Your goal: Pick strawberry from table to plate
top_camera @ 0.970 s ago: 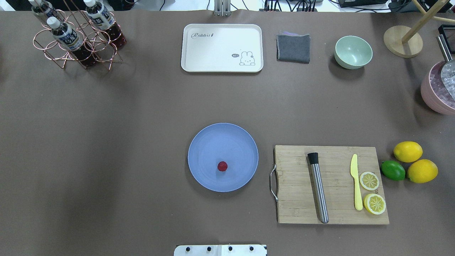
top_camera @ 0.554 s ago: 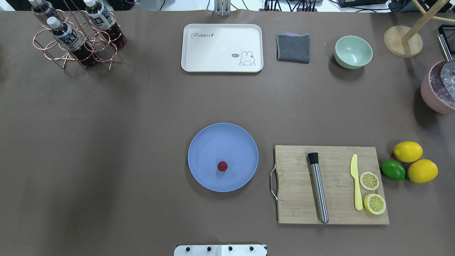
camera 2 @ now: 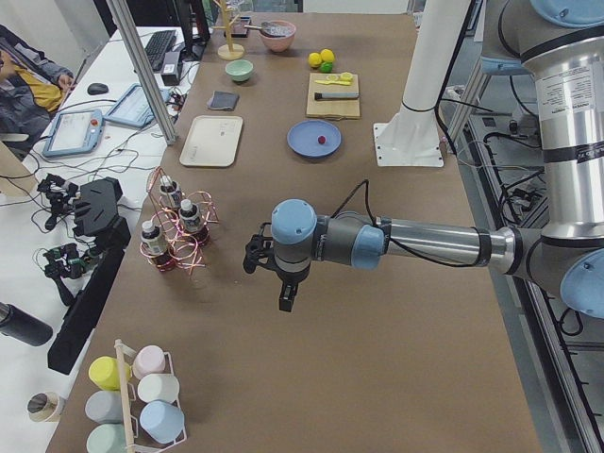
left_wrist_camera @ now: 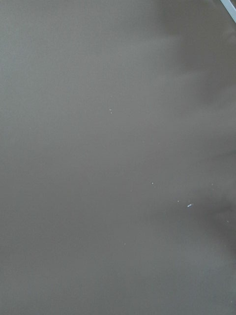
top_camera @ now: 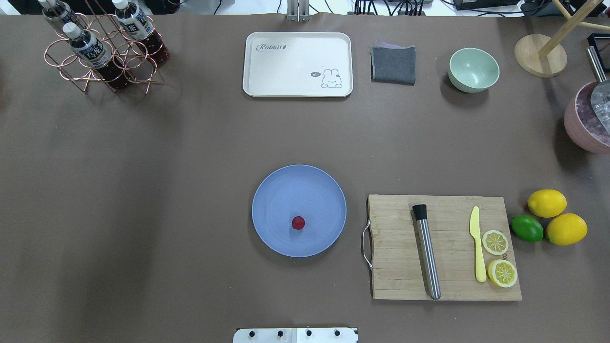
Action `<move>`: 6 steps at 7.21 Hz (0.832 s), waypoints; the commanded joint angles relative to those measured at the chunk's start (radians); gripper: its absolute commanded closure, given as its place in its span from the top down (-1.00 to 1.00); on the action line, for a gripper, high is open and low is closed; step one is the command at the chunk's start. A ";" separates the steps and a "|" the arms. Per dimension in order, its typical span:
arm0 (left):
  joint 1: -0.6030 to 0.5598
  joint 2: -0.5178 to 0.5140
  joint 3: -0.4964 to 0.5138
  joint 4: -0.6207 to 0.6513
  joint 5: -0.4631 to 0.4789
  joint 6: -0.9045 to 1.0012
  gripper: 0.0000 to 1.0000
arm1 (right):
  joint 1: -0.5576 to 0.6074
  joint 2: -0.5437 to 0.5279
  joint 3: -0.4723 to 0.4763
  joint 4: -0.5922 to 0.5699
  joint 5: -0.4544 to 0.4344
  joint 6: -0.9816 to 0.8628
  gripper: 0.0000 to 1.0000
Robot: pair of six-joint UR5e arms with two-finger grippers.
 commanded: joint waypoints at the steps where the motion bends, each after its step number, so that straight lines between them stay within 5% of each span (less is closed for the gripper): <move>1: 0.000 -0.001 0.012 -0.003 0.003 0.002 0.94 | 0.000 0.001 0.006 -0.001 0.000 0.001 1.00; 6: 0.000 -0.001 0.006 -0.009 0.009 0.011 0.95 | 0.002 0.001 0.015 -0.001 0.000 0.012 1.00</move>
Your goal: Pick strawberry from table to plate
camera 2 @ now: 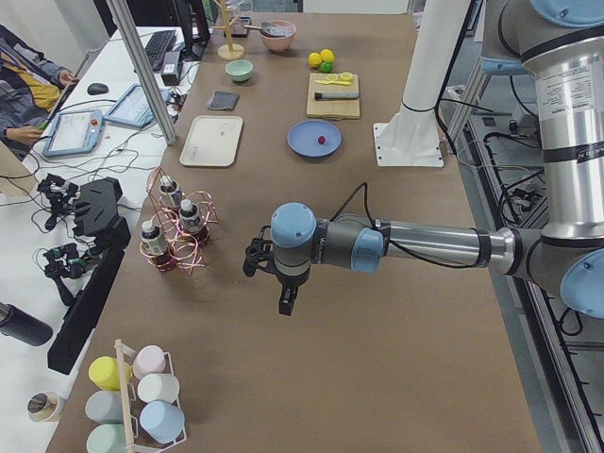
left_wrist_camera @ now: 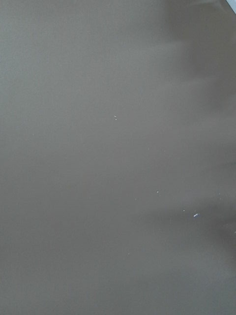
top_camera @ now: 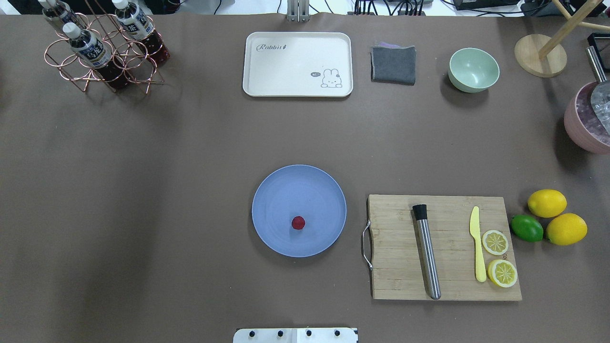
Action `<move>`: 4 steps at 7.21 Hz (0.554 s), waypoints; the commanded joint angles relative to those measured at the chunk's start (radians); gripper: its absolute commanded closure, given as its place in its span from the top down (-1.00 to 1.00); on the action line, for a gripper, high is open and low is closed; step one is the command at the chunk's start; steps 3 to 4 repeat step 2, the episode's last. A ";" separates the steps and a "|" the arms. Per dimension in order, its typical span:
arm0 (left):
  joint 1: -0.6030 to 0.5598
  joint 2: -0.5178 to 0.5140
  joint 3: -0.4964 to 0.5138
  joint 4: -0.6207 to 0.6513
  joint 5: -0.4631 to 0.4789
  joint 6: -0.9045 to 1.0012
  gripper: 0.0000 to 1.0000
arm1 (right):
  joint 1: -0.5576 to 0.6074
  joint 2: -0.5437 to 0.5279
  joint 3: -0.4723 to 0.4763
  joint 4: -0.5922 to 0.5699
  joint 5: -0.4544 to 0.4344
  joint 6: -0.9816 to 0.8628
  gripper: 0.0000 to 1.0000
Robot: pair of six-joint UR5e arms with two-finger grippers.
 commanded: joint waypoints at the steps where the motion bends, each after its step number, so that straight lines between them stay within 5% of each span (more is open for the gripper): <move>1: 0.000 0.001 0.002 -0.002 0.003 0.003 0.95 | 0.000 -0.004 0.018 -0.005 0.002 0.005 1.00; 4: 0.000 0.004 -0.005 -0.003 0.012 0.003 0.95 | 0.000 -0.003 0.024 -0.006 0.002 0.006 1.00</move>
